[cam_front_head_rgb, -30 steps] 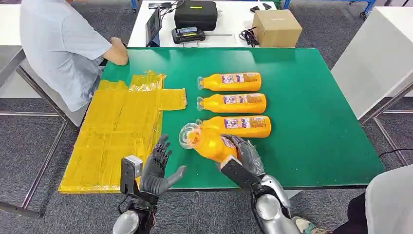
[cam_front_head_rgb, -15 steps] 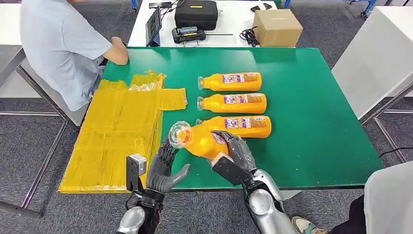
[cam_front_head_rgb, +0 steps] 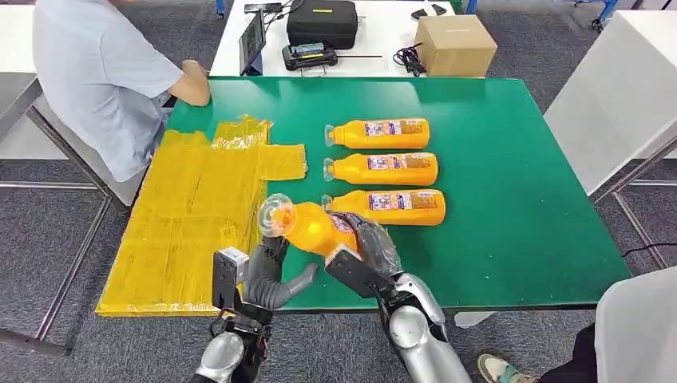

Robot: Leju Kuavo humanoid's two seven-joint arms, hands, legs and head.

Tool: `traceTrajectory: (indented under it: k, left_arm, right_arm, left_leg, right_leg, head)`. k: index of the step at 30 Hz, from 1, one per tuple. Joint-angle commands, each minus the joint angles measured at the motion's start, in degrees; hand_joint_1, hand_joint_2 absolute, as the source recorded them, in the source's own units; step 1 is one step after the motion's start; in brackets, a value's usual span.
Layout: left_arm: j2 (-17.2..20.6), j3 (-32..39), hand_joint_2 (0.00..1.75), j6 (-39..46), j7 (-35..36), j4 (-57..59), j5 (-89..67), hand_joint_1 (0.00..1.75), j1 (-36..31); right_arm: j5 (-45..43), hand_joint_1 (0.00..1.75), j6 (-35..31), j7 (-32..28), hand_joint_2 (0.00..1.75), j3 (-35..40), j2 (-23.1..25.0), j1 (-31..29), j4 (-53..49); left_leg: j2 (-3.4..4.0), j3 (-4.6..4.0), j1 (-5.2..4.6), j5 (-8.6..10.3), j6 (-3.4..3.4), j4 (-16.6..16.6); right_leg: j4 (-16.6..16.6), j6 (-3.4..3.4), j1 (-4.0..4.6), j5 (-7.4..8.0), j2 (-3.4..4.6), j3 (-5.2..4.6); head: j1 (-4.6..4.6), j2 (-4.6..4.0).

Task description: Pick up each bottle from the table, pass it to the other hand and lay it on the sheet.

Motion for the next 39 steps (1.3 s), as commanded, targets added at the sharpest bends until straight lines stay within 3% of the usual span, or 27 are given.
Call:
traceTrajectory:
  k: [1, 23, 31, 37, 38, 39]
  left_arm:
    - [-0.8, -3.2, 1.75, 0.7, 1.0, 7.2, 0.0, 0.0, -3.7]
    - [-0.8, -2.9, 1.75, 9.0, -3.6, 4.5, 3.1, 0.0, -5.0]
    - [-0.8, -3.9, 1.75, 9.2, -4.4, 7.8, 6.7, 0.0, -6.7]
    - [-0.8, -4.5, 1.75, 4.2, -3.7, 9.1, 13.1, 0.0, -7.5]
    - [-0.8, -4.5, 1.75, 4.2, -3.7, 9.1, 13.1, 0.05, -7.5]
    - [-0.8, -5.1, 1.75, 3.1, -4.3, 9.2, 14.1, 0.4, -7.7]
  right_arm:
    - [0.2, 1.75, -0.5, 1.0, 1.75, -0.4, 1.4, -4.2, 4.7]
    - [2.6, 1.75, -1.9, 0.6, 1.75, 2.4, 3.7, -3.4, 8.7]
    - [3.8, 1.75, -3.5, -0.1, 1.75, 3.9, 3.3, -4.0, 9.8]
    - [3.7, 1.75, -3.7, 0.2, 1.75, 4.3, 2.9, -5.2, 12.1]
    - [3.7, 1.75, -3.7, 0.2, 1.75, 4.3, 2.9, -5.2, 12.1]
    - [3.6, 1.75, -4.0, 0.0, 1.75, 4.4, 2.8, -5.6, 13.0]
  left_leg:
    - [-0.01, 0.08, 0.0, -0.01, -0.05, 0.0]
    - [-0.01, 0.13, 0.04, -0.05, -0.1, 0.0]
    - [-0.03, 0.07, 0.03, -0.01, -0.06, 0.0]
    - [-0.02, 0.06, 0.02, -0.01, -0.07, 0.0]
    - [-0.04, 0.16, 0.03, -0.04, -0.1, 0.0]
    - [-0.03, 0.1, 0.04, -0.03, -0.08, 0.0]
  right_leg:
    - [0.0, -0.06, 0.01, -0.03, -0.04, 0.08]
    - [0.0, -0.11, 0.05, -0.07, -0.06, 0.14]
    - [0.0, -0.07, 0.03, -0.03, -0.07, 0.07]
    - [0.0, -0.07, 0.03, -0.03, -0.06, 0.06]
    - [0.0, -0.12, 0.04, -0.07, -0.1, 0.17]
    - [0.0, -0.09, 0.05, -0.04, -0.08, 0.12]
  head:
    - [0.0, 0.0]
    - [0.0, 0.0]
    - [0.0, 0.0]
    - [0.0, 0.0]
    - [0.0, 0.0]
    - [0.0, 0.0]
